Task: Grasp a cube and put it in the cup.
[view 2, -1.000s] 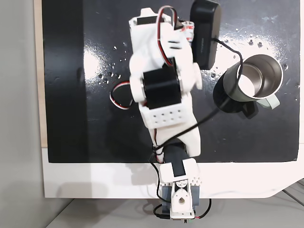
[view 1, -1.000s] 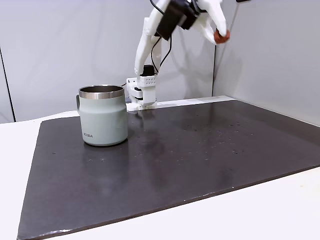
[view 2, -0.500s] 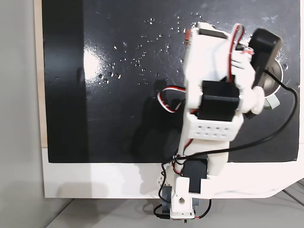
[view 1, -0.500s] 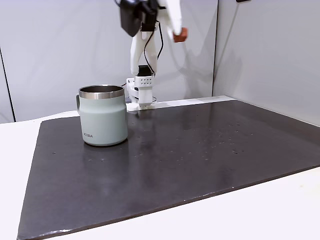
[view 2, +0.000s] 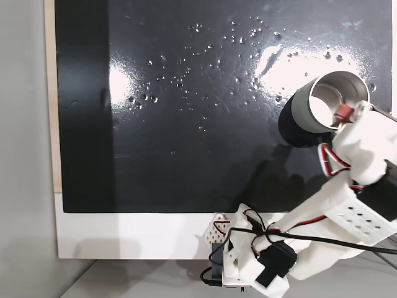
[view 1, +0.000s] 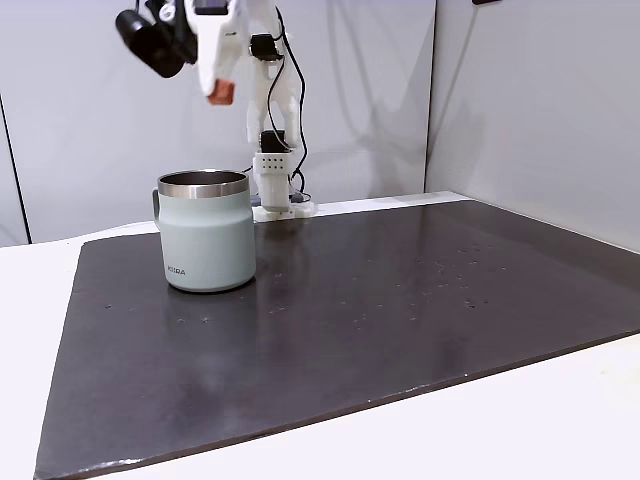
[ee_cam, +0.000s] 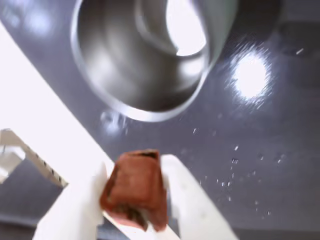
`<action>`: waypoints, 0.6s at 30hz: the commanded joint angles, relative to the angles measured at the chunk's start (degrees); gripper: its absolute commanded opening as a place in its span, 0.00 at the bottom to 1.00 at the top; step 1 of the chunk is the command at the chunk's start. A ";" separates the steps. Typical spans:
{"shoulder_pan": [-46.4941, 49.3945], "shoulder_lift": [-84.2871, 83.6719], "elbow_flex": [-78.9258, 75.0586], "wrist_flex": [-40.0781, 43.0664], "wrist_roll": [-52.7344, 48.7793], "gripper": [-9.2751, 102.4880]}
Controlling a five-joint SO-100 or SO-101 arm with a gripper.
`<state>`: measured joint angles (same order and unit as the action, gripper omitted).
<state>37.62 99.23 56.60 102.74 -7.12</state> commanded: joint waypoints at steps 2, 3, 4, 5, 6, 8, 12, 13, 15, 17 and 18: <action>5.71 -4.13 0.88 0.35 -2.64 0.10; 6.33 -5.45 0.44 0.35 -2.99 0.10; 6.50 -6.77 -0.26 0.35 -3.16 0.10; 6.59 -7.73 -0.97 0.35 -3.34 0.10; 6.59 -8.61 -1.85 0.35 -3.52 0.10; 5.98 -10.63 -4.13 0.26 -3.52 0.10; 4.04 -15.56 -10.11 0.26 -3.25 0.10; 3.60 -16.79 -11.43 0.26 -3.25 0.10; 2.99 -18.90 -13.62 0.26 -3.25 0.10; 2.64 -21.09 -15.82 0.26 -2.81 0.10; 2.37 -22.15 -16.88 0.26 -2.46 0.10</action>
<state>40.69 77.96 44.82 102.74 -10.11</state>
